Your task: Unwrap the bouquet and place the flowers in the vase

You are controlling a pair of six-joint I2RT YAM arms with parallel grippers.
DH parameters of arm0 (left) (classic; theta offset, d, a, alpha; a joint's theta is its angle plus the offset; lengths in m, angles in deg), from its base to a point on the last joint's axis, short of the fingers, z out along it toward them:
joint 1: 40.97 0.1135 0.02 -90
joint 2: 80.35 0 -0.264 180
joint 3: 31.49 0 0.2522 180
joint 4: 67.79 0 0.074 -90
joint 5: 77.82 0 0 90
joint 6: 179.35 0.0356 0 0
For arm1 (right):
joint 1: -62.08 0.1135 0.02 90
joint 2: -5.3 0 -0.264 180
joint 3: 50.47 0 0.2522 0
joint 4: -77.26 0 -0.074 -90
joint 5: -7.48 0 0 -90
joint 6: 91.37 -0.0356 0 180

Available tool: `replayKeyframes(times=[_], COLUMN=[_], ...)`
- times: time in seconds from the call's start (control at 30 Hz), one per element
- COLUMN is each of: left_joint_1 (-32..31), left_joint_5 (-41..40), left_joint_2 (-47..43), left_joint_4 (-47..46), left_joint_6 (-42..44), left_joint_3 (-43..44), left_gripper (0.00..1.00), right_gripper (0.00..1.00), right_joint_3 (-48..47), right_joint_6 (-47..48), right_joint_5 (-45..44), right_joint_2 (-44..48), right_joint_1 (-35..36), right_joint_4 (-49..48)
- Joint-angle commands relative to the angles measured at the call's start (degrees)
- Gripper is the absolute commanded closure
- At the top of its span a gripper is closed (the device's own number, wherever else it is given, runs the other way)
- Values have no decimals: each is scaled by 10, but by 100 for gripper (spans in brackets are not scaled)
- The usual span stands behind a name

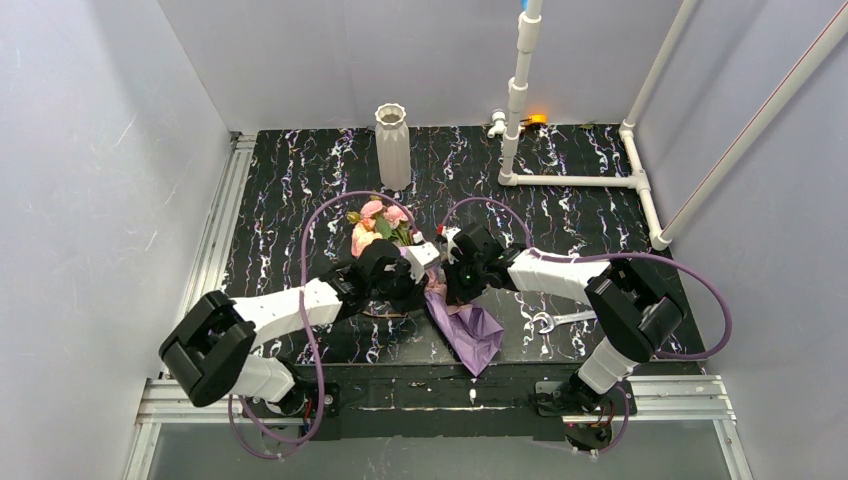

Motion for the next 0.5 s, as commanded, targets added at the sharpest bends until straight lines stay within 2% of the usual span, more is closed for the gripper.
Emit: replayKeyframes(times=[0.0, 0.47], left_joint_1=[-2, -4], left_joint_5=[-46, -73], left_joint_2=[21, 87], left_joint_4=[-25, -34], left_joint_6=[5, -3], left_joint_3=[40, 57], left_gripper=[83, 83], right_gripper=[99, 99], right_joint_3=[12, 12], right_joint_6=[-5, -1], right_joint_5=[7, 7], right_joint_2=[-1, 4], right_joint_1=[1, 1], right_joint_4=[45, 43])
